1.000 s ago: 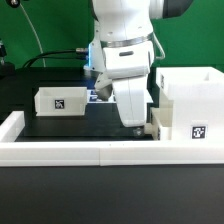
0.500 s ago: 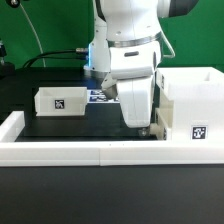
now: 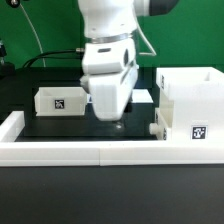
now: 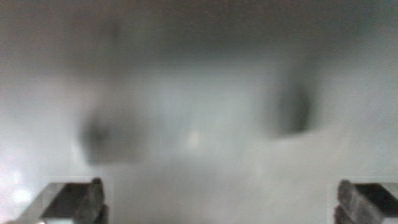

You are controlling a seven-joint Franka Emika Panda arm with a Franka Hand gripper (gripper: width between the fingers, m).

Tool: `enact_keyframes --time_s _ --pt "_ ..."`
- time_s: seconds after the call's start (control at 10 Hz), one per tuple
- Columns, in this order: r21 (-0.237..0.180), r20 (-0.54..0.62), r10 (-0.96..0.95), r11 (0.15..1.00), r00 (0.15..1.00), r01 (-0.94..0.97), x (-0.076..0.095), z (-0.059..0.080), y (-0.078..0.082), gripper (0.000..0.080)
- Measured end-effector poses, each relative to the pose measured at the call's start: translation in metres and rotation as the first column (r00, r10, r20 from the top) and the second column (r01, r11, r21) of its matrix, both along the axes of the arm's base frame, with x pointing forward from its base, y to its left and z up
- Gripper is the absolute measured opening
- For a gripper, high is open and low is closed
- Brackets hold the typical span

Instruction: Assemble drawer

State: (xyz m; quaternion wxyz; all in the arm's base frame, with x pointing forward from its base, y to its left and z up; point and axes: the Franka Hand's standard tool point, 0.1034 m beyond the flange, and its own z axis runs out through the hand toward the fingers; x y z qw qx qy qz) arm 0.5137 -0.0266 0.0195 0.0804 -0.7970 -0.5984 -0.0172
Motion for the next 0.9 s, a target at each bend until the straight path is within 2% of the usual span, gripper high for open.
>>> enact_keyframes --time_s 0.2,0.4,0.5,0.6,0.9 --pt "-0.014 0.0 -0.03 0.999 1.0 0.03 -0.015 0.009 -0.025 0.0649" --pt "-0.04 0.017 -0.065 0.997 0.998 0.066 -0.031 0.03 -0.051 0.0649" --pt "-0.054 0.028 -0.082 0.995 0.996 0.083 -0.048 0.032 -0.066 0.0649" --pt "-0.059 0.019 -0.122 0.991 0.992 0.123 -0.056 0.035 -0.074 0.0649" --pt "-0.061 0.007 -0.212 0.975 0.977 0.212 -0.055 0.032 -0.071 0.0649"
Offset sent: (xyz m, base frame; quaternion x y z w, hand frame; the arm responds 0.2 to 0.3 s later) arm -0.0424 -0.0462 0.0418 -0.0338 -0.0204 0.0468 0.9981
